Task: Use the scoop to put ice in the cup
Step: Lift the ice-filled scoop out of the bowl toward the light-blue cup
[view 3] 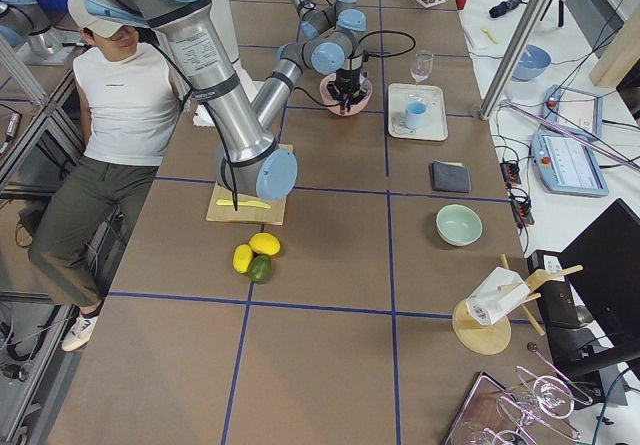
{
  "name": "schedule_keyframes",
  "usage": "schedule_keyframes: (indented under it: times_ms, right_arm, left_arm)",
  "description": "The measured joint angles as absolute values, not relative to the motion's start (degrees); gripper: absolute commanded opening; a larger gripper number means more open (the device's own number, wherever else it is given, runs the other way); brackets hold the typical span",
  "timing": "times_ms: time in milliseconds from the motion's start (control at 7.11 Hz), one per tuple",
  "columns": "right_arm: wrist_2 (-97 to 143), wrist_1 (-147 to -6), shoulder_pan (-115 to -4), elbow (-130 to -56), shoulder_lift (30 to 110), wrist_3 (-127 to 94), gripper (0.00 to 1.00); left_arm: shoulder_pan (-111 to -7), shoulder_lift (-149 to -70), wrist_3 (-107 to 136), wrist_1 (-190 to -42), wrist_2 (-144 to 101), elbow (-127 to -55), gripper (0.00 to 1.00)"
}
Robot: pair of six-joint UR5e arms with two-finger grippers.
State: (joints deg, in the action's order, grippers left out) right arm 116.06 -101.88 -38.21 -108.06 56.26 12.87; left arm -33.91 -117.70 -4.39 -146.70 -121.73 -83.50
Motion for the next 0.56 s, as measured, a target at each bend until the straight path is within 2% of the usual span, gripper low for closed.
schedule_keyframes:
  times_ms: [563]
  right_arm:
    - [117.72,-106.57,-46.15,-113.90,56.33,-2.38,0.00]
  left_arm:
    - [-33.88,-117.80,-4.40,-146.69,-121.73,-83.47,1.00]
